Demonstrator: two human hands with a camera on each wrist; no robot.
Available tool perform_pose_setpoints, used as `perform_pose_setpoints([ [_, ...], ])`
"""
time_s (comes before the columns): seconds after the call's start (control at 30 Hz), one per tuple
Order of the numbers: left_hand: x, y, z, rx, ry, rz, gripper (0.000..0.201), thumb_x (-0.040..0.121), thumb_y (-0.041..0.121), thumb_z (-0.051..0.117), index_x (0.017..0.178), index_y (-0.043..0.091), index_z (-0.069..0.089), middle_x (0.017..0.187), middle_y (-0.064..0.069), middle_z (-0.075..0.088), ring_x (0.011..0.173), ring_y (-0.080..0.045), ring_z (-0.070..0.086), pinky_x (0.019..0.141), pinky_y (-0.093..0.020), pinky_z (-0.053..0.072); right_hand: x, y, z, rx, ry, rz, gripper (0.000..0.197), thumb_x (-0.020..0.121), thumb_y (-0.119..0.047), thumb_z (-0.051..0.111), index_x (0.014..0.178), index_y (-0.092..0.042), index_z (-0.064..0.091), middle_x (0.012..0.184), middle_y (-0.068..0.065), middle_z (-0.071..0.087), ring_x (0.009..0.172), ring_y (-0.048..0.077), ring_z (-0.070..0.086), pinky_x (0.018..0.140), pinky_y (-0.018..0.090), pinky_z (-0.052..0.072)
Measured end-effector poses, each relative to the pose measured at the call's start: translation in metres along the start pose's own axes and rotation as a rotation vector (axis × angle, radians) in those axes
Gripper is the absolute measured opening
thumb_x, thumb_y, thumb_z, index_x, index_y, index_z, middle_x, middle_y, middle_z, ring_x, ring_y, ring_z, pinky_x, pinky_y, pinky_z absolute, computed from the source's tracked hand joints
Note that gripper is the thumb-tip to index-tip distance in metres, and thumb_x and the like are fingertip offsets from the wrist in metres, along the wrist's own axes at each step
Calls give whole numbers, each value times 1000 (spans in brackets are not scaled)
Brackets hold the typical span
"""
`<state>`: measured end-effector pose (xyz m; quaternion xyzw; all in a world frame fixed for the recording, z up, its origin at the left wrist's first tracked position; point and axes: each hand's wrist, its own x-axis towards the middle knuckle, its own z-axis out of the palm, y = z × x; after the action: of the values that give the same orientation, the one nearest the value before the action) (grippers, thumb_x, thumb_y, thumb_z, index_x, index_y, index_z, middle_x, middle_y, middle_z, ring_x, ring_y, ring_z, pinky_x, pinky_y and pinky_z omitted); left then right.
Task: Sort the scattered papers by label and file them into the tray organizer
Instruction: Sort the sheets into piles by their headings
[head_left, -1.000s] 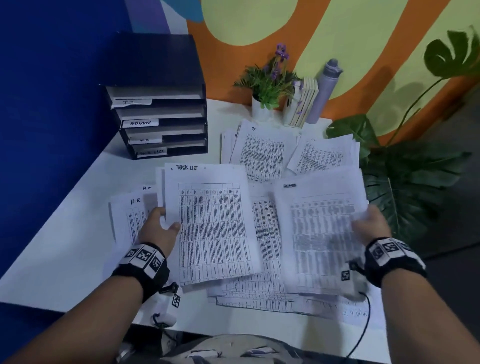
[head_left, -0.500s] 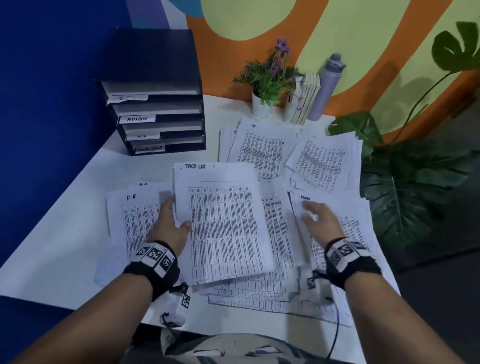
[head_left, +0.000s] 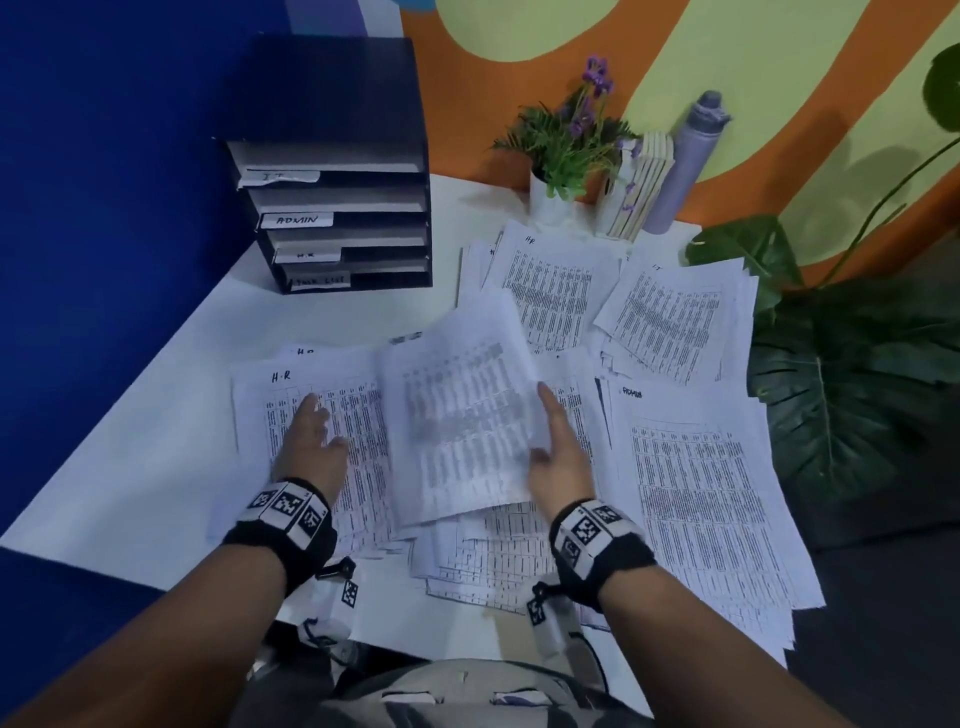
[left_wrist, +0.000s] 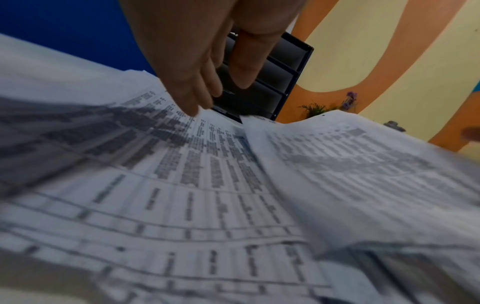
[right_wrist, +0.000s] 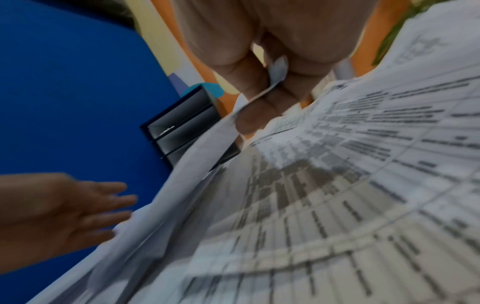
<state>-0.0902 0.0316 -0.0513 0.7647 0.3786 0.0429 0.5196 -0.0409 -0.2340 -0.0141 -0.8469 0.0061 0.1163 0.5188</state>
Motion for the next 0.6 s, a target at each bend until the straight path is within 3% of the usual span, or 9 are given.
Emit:
perform_pose_setpoints([
  [0.03,1,-4,-4,61,6,25,65,95,5,49,151,28,24,151,4,37,134,-19,41,98,-26,41,3,2,-7,-19,54,-5,85,88,10,49,135,-59,33,132,-21,36,74,6,54,55,14,48],
  [0.13,12,-17,-16,295,11,27,65,93,14,53,150,27,26,156,0,24,130,-28,45,86,-33,51,13,18,-28,-171,154,60,67,88,9,48,128,-46,50,133,-3,49,54,8,47,42,15,41],
  [0.2,18,-23,-23,523,-28,5,71,92,26,56,152,25,19,160,-3,16,141,-33,29,107,-52,38,16,27,-37,-258,147,125,62,86,5,46,130,-37,53,138,2,52,50,11,50,41,22,42],
  [0.27,20,-31,-29,770,-78,-45,78,90,43,56,153,27,11,162,-2,3,147,-31,6,115,-58,19,12,30,-38,-436,117,159,57,79,0,48,125,-32,60,137,5,54,71,18,61,59,29,51],
  [0.3,19,-34,-31,838,-115,-54,82,89,51,55,153,29,9,162,-1,-3,148,-31,-1,114,-59,15,9,32,-36,-575,130,160,53,76,-2,51,119,-30,65,138,5,52,95,22,59,80,36,51],
  [0.37,17,-42,-36,931,-183,-26,88,85,64,53,153,32,7,161,-1,-11,147,-32,-7,114,-59,11,0,33,-28,-754,166,156,46,73,-5,58,110,-29,69,147,1,37,132,26,30,109,45,25],
  [0.47,15,-51,-45,976,-248,8,92,82,71,49,153,34,3,160,-2,-17,147,-32,-9,115,-57,8,-10,27,-12,-864,180,90,42,71,-5,62,104,-30,69,158,1,18,144,29,8,114,51,5],
  [0.53,14,-56,-48,977,-265,30,92,82,71,49,153,35,2,160,-2,-18,148,-30,-9,117,-55,6,-7,21,-2,-840,166,-28,38,73,-8,66,104,-29,71,154,3,27,142,31,17,113,51,13],
  [0.6,10,-59,-50,997,-276,65,92,82,72,48,153,36,2,160,-1,-18,148,-29,-9,117,-54,4,0,12,14,-702,29,-121,32,82,-10,61,110,-23,71,140,5,45,129,27,40,107,43,34],
])
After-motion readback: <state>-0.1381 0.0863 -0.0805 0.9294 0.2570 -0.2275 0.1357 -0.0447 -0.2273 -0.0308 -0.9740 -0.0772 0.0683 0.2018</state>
